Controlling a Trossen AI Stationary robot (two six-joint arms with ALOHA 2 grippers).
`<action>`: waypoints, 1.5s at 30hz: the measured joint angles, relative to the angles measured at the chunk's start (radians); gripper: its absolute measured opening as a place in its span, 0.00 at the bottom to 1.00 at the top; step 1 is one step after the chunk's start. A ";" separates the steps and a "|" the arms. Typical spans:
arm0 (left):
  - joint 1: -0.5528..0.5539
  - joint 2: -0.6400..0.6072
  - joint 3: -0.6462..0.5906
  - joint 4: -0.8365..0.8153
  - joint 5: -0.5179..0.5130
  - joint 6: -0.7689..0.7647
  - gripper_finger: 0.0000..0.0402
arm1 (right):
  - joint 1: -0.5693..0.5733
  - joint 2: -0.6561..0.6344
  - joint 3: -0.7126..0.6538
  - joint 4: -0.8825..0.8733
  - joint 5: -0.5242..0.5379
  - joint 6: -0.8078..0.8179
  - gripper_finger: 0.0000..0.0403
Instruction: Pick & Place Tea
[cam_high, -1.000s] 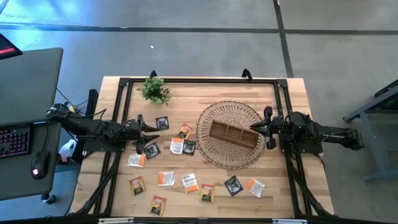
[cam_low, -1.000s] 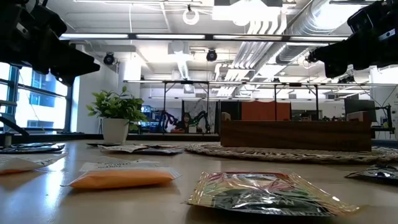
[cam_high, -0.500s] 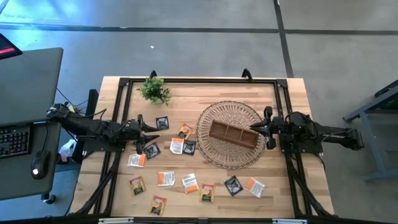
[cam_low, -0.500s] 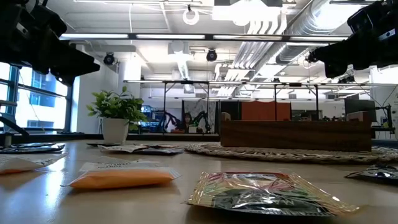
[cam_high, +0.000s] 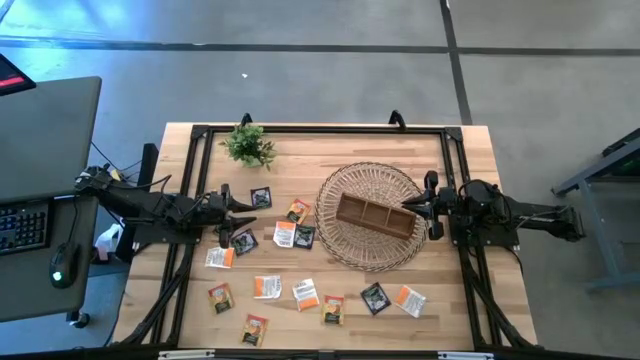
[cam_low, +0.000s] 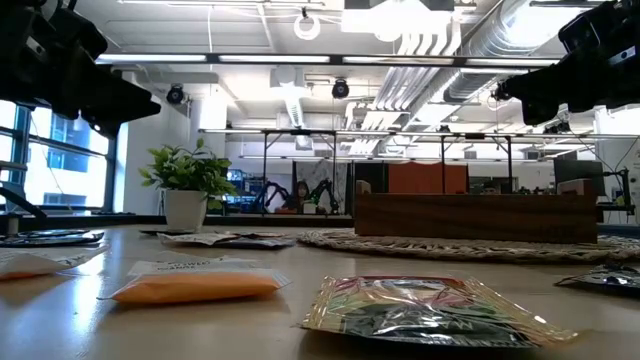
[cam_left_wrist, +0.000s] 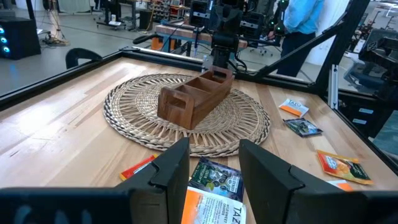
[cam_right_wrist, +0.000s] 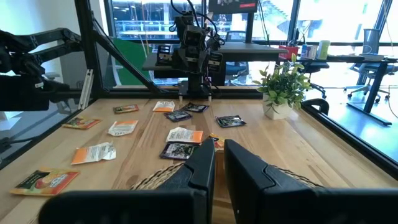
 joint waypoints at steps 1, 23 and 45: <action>0.000 0.000 0.000 0.000 0.000 0.000 0.34 | 0.000 0.000 0.000 0.000 0.000 0.000 0.08; 0.000 -0.002 0.026 0.114 -0.137 0.133 0.34 | 0.000 0.000 0.000 0.000 0.005 -0.242 0.08; 0.000 0.000 0.062 -0.065 -0.262 0.008 0.34 | 0.001 0.000 0.000 0.097 0.045 0.242 0.08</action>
